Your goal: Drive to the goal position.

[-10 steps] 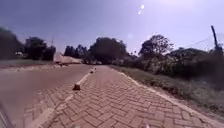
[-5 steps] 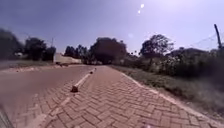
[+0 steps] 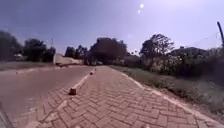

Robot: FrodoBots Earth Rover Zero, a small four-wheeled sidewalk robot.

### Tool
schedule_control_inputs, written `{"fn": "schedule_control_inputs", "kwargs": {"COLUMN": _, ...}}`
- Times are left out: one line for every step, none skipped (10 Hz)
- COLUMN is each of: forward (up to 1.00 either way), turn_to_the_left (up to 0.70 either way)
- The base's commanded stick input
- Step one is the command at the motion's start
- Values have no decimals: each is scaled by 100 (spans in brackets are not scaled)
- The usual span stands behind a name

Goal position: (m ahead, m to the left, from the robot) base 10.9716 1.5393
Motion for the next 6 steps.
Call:
{"fn": "schedule_control_inputs", "kwargs": {"forward": 30, "turn_to_the_left": 0}}
{"fn": "schedule_control_inputs", "kwargs": {"forward": 30, "turn_to_the_left": 0}}
{"fn": "schedule_control_inputs", "kwargs": {"forward": 30, "turn_to_the_left": 0}}
{"fn": "schedule_control_inputs", "kwargs": {"forward": 30, "turn_to_the_left": 0}}
{"fn": "schedule_control_inputs", "kwargs": {"forward": 30, "turn_to_the_left": 0}}
{"fn": "schedule_control_inputs", "kwargs": {"forward": 30, "turn_to_the_left": 0}}
